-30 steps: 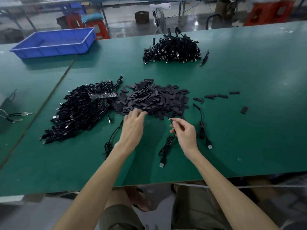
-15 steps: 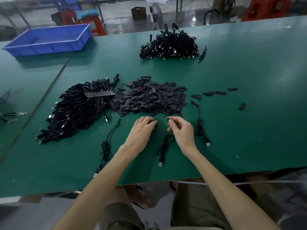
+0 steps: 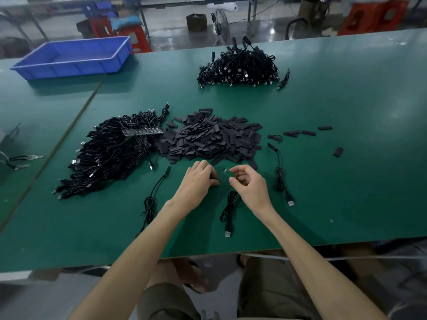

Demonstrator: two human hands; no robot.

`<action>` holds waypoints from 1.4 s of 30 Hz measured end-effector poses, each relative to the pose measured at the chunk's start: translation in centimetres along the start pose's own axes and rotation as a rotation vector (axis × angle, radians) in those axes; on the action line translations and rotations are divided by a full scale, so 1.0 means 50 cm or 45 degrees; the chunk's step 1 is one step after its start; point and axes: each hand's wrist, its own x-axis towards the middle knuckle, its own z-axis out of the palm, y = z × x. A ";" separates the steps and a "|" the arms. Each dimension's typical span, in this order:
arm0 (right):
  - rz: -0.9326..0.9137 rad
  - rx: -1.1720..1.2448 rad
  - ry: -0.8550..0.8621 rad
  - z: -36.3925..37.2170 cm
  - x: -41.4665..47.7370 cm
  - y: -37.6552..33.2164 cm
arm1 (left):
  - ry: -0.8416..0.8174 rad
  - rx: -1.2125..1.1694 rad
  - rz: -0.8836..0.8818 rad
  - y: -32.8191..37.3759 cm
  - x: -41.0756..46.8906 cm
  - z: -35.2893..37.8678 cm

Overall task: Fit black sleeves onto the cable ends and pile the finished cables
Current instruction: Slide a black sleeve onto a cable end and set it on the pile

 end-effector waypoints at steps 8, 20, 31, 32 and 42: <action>-0.020 -0.069 -0.018 0.007 0.002 0.001 | 0.107 -0.063 0.211 0.028 -0.021 0.012; -0.009 -0.074 0.022 0.007 0.007 0.003 | 0.110 -0.225 -0.144 0.043 -0.016 0.021; -0.003 -0.040 0.059 0.007 0.010 0.004 | -0.123 -0.401 -0.421 0.055 0.030 0.008; -0.005 -0.042 0.062 0.007 0.011 0.004 | -0.113 -0.456 -0.405 0.052 0.030 0.006; 0.015 -0.043 0.051 0.007 0.008 0.004 | 0.004 -0.661 -0.298 0.047 0.002 0.018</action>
